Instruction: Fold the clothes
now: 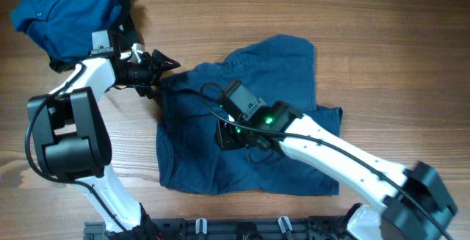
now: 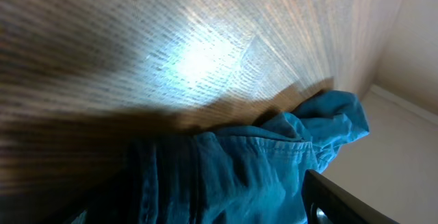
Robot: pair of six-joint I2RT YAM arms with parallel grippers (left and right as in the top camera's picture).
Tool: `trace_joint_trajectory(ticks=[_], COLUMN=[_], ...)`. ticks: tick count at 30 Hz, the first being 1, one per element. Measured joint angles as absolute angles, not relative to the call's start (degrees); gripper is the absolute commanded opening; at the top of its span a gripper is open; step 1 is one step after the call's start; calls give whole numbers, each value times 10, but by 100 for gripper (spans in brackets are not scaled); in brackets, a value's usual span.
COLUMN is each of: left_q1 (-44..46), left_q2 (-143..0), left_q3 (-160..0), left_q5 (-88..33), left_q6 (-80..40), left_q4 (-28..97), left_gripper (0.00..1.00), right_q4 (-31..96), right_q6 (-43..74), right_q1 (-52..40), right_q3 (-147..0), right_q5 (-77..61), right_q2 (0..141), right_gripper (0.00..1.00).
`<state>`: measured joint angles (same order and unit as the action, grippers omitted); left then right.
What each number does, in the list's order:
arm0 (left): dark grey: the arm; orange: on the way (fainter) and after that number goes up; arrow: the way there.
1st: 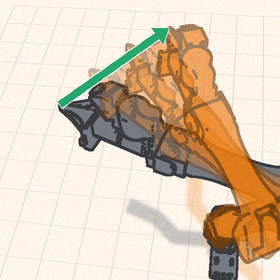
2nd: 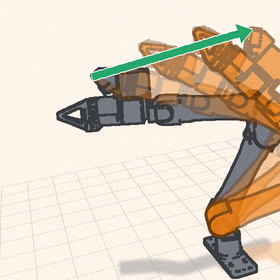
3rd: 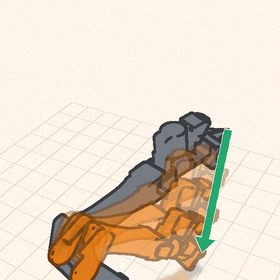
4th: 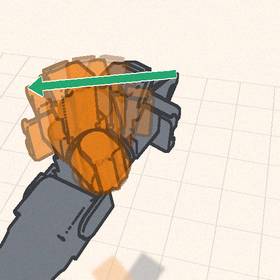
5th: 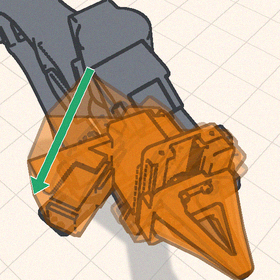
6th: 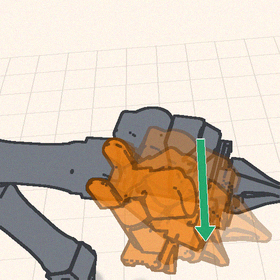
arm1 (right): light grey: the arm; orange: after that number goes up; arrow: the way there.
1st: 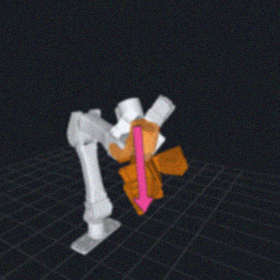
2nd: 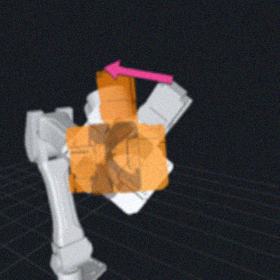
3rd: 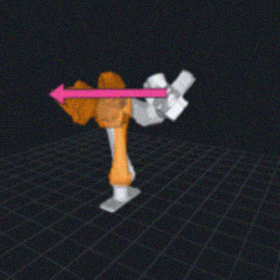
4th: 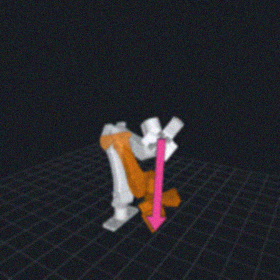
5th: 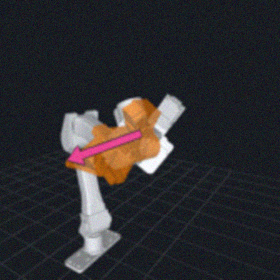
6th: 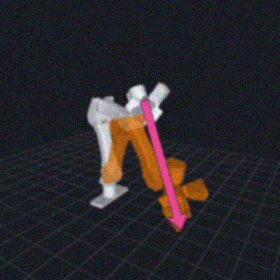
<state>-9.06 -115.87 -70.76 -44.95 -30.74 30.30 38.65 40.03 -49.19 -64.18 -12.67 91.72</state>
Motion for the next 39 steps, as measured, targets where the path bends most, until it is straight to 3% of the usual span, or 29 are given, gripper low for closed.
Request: trace_joint_trajectory(ticks=[2,8,19,25,39], left_q1=[-91,-91,-91,-91,-144], left_q2=[-1159,-1159,-1160,-1160,-1160], left_q3=[-708,-707,-707,-707,-706], left_q5=[-456,-469,-475,-476,-454], left_q6=[-307,-305,-307,-312,-359], left_q4=[295,272,220,166,70], left_gripper=[70,35,8,4,15], right_q4=[347,293,285,316,313], right_q6=[409,440,478,480,499], right_q1=[-492,-492,-492,-499,-550], right_q3=[-618,-592,-591,-591,-529], right_q5=[-143,-206,-272,-295,-372], right_q2=[936,1003,1067,1067,1065], right_gripper=[34,27,20,17,10])
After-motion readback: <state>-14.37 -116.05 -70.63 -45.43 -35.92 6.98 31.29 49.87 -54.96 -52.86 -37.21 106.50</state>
